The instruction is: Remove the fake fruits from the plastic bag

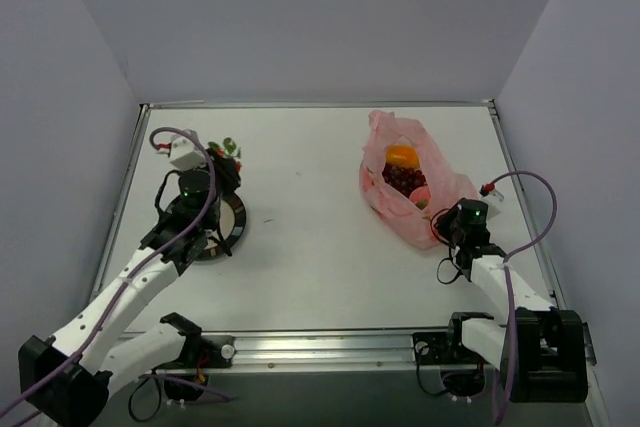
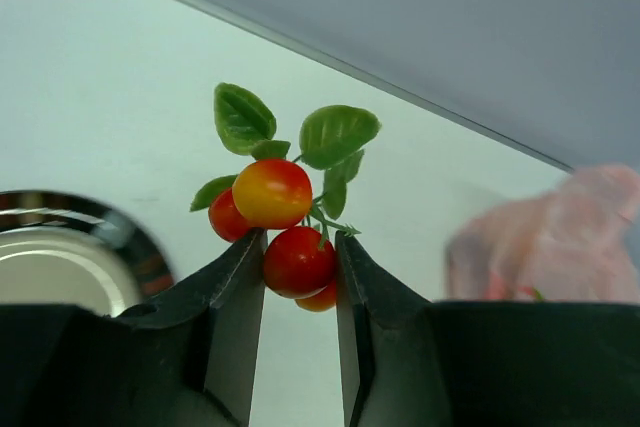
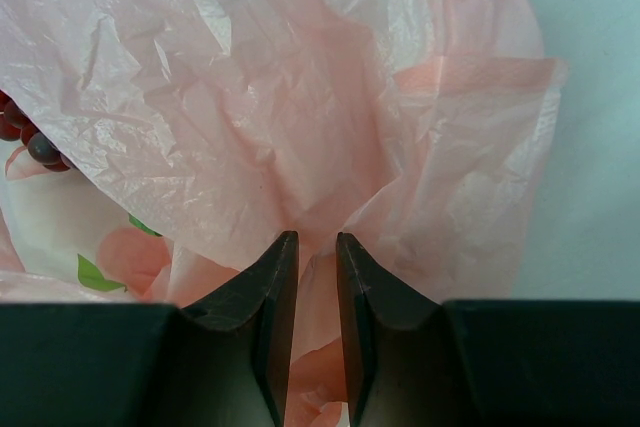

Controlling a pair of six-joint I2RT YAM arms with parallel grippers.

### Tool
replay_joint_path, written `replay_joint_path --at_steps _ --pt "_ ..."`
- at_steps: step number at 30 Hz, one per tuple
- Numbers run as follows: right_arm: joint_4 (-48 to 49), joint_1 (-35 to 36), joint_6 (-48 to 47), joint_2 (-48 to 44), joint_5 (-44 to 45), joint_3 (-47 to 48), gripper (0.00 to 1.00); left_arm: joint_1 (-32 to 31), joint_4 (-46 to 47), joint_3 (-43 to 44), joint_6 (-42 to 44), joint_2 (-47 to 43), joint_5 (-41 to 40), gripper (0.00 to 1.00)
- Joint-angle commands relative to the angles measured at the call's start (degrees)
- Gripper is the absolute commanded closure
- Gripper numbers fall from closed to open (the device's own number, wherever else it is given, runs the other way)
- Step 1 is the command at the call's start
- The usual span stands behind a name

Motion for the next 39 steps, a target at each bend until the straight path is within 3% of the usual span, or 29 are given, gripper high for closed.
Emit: replay_joint_path --at_steps 1,4,7,14,21,25,28,31,35,37,39 --pt "1.59 -0.17 0.16 -0.74 0.97 -0.07 0.81 5.91 -8.19 -6.02 -2.15 -4.2 -13.27 0.98" --pt "1.68 0.09 0.07 -0.57 1.06 -0.07 0.82 13.02 -5.3 -9.63 -5.4 -1.85 -10.22 0.98" --pt "1.59 0.09 0.07 -0.74 1.15 -0.07 0.82 15.94 -3.96 -8.5 -8.13 5.36 -9.14 0.98" --pt "1.68 0.18 -0.1 -1.09 0.53 -0.24 0.82 22.44 -0.45 -6.48 -8.66 12.75 -6.78 0.98" --pt "1.59 0.27 -0.11 -1.18 0.62 -0.24 0.82 23.33 -0.19 -7.44 -10.68 16.72 -7.03 0.97" --pt "1.59 0.27 -0.19 -1.09 0.62 -0.16 0.82 23.42 -1.76 -7.18 -10.51 16.71 -8.44 0.61" --pt "1.5 0.27 -0.19 -1.09 0.71 -0.16 0.82 23.42 -2.99 -6.48 -10.51 16.72 -8.44 0.42" --pt "1.5 0.27 -0.11 -1.09 0.88 -0.07 0.82 23.34 -3.35 -6.82 -11.21 14.96 -8.44 0.32" --pt "1.33 0.27 -0.11 -1.36 0.88 -0.07 0.82 22.55 -4.23 -7.88 -12.0 11.45 -8.36 0.31" --pt "1.33 0.27 -0.02 -1.62 0.97 -0.24 0.82 20.36 -4.23 -7.79 -11.56 8.81 -8.36 0.36" --pt "1.33 0.18 0.16 -2.15 1.06 -0.33 0.83 13.61 -3.97 -5.61 -9.11 7.93 -8.35 0.45"
